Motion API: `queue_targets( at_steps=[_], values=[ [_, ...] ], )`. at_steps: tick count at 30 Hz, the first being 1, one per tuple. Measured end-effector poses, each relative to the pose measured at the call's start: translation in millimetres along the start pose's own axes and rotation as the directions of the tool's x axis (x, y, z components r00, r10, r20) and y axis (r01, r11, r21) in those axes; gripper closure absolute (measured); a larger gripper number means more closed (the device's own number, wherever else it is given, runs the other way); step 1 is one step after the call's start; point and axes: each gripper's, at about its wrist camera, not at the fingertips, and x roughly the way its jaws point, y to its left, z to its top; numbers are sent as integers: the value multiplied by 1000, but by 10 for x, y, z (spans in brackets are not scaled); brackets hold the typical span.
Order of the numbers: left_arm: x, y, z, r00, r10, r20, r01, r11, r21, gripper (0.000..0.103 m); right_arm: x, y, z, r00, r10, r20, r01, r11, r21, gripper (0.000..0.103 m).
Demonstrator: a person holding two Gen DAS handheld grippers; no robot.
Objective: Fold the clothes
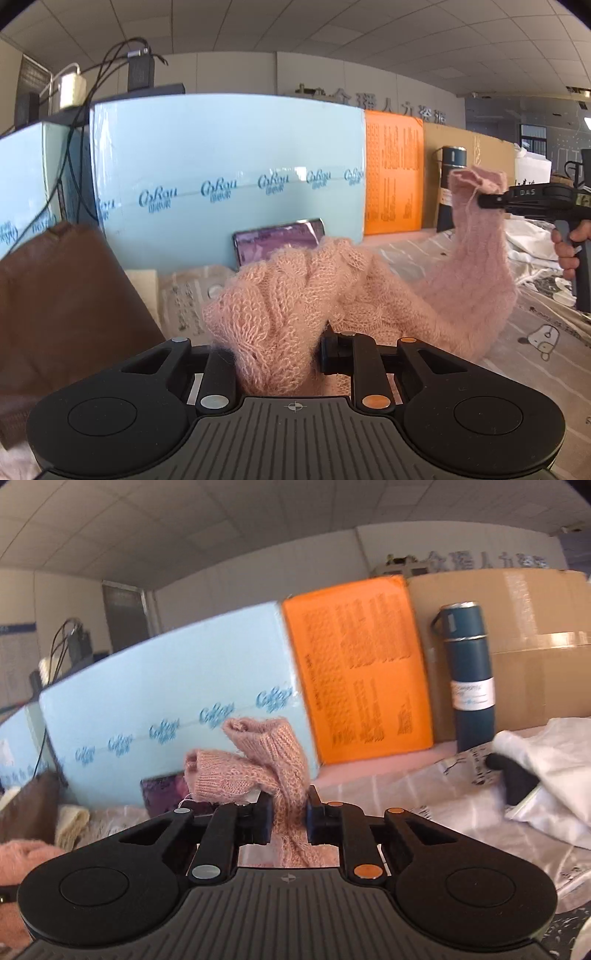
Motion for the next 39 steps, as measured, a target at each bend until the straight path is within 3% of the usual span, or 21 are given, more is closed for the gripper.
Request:
queue_targets(
  at_steps=[5,9,12,13,14,15,16,17,18,22,25,28,30,33,34,35,37,39],
  values=[
    [157,104,190,1000,3,25,-3,1000,-6,81,-195,-587,138,992,-87,96,65,975,210,89],
    [422,255,176,995,-63,-71,59,997,-52,79,-132,-935,78,988,-150,33,130,934,332,89],
    [508,241,122,993,-13,-115,14,1000,8,73,-33,-1084,-26,982,-181,-51,187,912,365,89],
    [537,236,105,992,5,-129,-1,1000,28,68,6,-1101,-58,977,-198,-78,213,906,365,89],
    [565,231,87,989,22,-143,-15,999,49,54,36,-1119,-91,971,-217,-100,239,898,368,86],
    [591,227,70,987,40,-155,-30,997,70,44,51,-1133,-114,963,-246,-113,270,888,373,80],
    [568,225,75,988,64,-142,-51,994,92,27,47,-1140,-119,953,-281,-118,305,877,371,75],
    [545,224,81,988,86,-128,-71,991,114,21,26,-1149,-120,940,-322,-111,340,867,365,64],
    [523,231,101,989,88,-118,-73,989,126,20,-12,-1161,-119,929,-359,-95,368,856,363,56],
    [447,234,239,994,96,-56,-84,979,187,14,-172,-1169,-97,902,-431,-13,404,834,377,45],
    [474,231,352,999,-9,-48,19,977,211,10,-228,-1140,-70,919,-393,37,350,855,382,40],
    [663,189,441,987,-118,-104,139,966,218,10,-224,-1096,-59,943,-327,55,284,884,372,32],
    [850,180,443,980,-128,-151,156,968,195,10,-197,-1064,-65,952,-303,48,266,894,361,32],
    [1023,178,375,961,-172,-215,208,965,160,12,-158,-1028,-83,961,-275,33,247,903,351,31],
    [1049,163,341,956,-184,-227,224,961,163,20,-148,-1024,-87,963,-267,27,241,905,351,31],
    [1073,146,307,951,-196,-238,238,957,166,50,-139,-1019,-92,966,-259,22,236,907,350,31],
    [1041,93,256,953,-197,-230,245,948,204,82,-122,-1006,-100,969,-246,12,227,910,346,31],
    [947,56,236,956,-213,-202,258,938,233,88,-108,-1000,-104,973,-233,6,216,914,343,31]
  ],
)
